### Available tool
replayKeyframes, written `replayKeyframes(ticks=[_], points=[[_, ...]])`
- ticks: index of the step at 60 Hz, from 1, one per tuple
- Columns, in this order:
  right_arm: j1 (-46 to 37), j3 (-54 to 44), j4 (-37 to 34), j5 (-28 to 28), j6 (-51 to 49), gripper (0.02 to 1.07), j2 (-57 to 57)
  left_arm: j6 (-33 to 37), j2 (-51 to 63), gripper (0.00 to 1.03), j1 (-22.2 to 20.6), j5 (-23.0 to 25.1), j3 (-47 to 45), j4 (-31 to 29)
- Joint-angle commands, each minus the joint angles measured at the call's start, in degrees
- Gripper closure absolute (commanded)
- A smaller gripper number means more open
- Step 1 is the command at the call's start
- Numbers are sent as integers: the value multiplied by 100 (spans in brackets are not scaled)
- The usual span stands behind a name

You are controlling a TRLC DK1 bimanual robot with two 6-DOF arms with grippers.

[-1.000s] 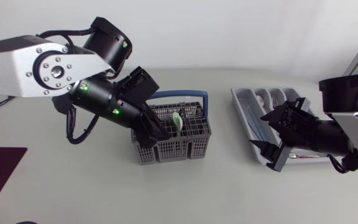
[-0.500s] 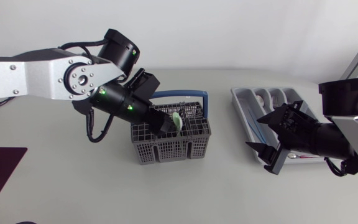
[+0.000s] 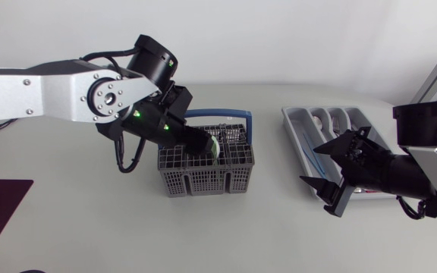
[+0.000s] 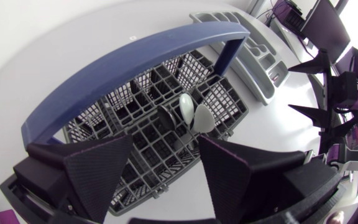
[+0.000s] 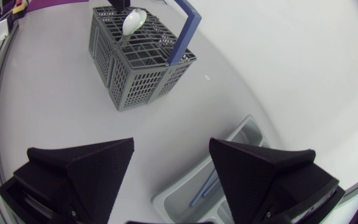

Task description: Unload the cutlery basket into the drawer organizer.

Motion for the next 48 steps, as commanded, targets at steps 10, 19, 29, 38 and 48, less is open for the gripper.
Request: replayKeyframes(ticks=[10,19,29,38,48], points=[[-47,-283,63,-55,-27,20,-78,-210,-65,13,-148,-228,-200,116],[-47,-319,81,-134,0,20,-78,-316,-56,13,-183,-237,-262,195],[155,-512,599,-143,255,20,124,-316,-109,13,-298,-474,-262,204],[304,-538,784,-116,334,20,344,-395,-100,13,-298,-597,-288,336],[454,-565,907,-90,413,20,475,-483,-91,13,-350,-764,-306,468]])
